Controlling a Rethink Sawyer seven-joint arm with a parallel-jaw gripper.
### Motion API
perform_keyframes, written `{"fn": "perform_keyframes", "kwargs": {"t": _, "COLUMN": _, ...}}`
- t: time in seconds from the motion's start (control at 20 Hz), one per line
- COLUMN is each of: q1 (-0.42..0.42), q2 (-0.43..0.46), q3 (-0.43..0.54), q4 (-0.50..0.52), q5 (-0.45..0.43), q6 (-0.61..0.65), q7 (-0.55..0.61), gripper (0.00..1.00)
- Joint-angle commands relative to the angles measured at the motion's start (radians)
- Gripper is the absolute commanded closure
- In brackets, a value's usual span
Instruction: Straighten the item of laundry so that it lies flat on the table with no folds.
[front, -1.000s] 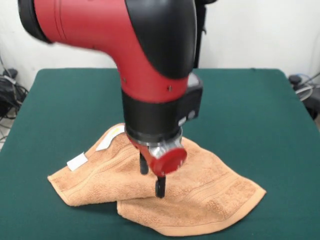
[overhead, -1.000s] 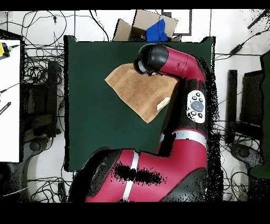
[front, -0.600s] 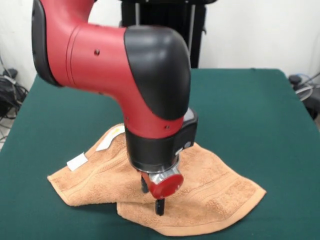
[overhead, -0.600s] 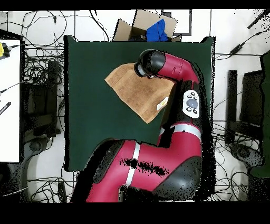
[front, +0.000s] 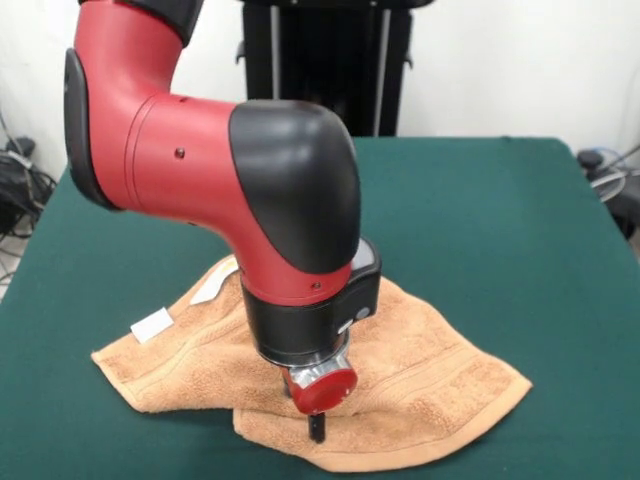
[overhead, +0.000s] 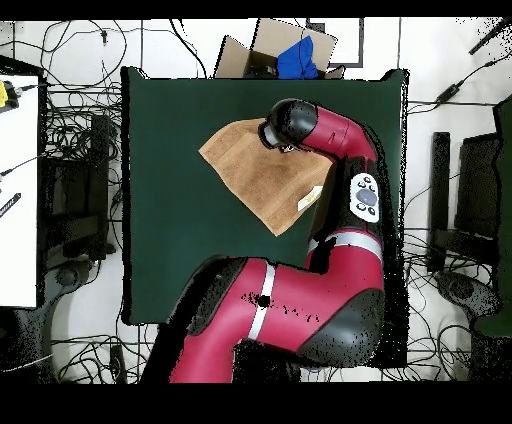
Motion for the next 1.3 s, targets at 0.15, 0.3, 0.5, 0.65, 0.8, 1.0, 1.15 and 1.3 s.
{"fn": "perform_keyframes", "kwargs": {"t": 0.15, "q1": -0.042, "q2": 0.118, "q3": 0.141, "q4": 0.075, "q5": 0.051, "q6": -0.063, "q7": 0.023, "gripper": 0.00}}
{"fn": "perform_keyframes", "kwargs": {"t": 0.3, "q1": -0.032, "q2": 0.125, "q3": 0.134, "q4": 0.089, "q5": 0.050, "q6": -0.068, "q7": 0.023, "gripper": 0.00}}
{"fn": "perform_keyframes", "kwargs": {"t": 0.5, "q1": -0.011, "q2": 0.135, "q3": 0.123, "q4": 0.123, "q5": 0.059, "q6": -0.120, "q7": 0.088, "gripper": 0.00}}
{"fn": "perform_keyframes", "kwargs": {"t": 0.65, "q1": -0.010, "q2": 0.137, "q3": 0.137, "q4": 0.160, "q5": 0.066, "q6": -0.161, "q7": 0.102, "gripper": 0.00}}
{"fn": "perform_keyframes", "kwargs": {"t": 0.8, "q1": -0.006, "q2": 0.132, "q3": 0.145, "q4": 0.200, "q5": 0.079, "q6": -0.177, "q7": 0.121, "gripper": 0.00}}
{"fn": "perform_keyframes", "kwargs": {"t": 1.0, "q1": 0.029, "q2": 0.134, "q3": 0.113, "q4": 0.235, "q5": 0.076, "q6": -0.226, "q7": 0.180, "gripper": 0.00}}
{"fn": "perform_keyframes", "kwargs": {"t": 1.15, "q1": 0.051, "q2": 0.141, "q3": 0.089, "q4": 0.247, "q5": 0.069, "q6": -0.254, "q7": 0.213, "gripper": 0.00}}
{"fn": "perform_keyframes", "kwargs": {"t": 1.3, "q1": 0.074, "q2": 0.144, "q3": 0.061, "q4": 0.265, "q5": 0.065, "q6": -0.299, "q7": 0.253, "gripper": 0.00}}
